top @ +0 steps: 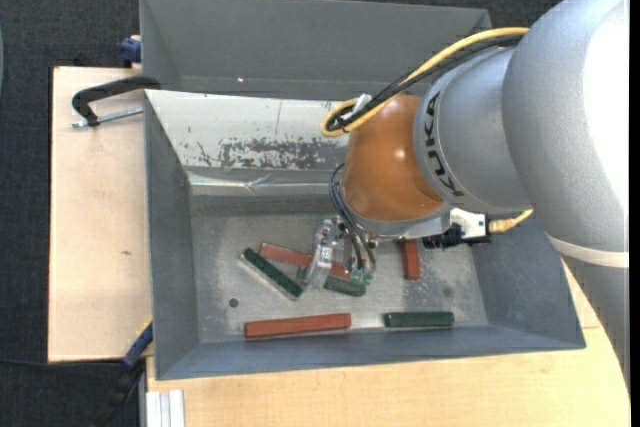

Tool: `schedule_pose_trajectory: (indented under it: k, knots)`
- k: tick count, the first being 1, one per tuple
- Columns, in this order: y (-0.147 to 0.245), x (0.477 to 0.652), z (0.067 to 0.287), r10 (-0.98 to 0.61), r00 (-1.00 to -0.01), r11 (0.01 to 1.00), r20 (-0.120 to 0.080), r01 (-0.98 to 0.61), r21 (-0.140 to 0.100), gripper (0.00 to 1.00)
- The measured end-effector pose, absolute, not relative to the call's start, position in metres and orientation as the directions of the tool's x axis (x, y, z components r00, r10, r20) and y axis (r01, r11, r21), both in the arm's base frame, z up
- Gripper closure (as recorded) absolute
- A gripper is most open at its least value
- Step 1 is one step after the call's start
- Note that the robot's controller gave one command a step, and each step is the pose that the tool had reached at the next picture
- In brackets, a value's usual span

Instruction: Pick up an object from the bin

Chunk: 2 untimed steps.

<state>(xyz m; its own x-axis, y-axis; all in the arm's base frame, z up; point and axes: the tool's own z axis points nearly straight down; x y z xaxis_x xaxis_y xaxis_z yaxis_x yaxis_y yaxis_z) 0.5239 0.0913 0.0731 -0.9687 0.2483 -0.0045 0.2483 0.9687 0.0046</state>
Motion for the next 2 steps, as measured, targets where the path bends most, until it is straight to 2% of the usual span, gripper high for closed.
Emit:
schedule_pose_trajectory:
  k: [1,2]
  knots:
    - [0.091,0.523,0.076,0.248,-0.969,0.969,-0.003,0.248,0.003,1.00]
    - [0.091,0.521,0.090,0.248,-0.969,0.969,0.004,0.248,-0.001,1.00]
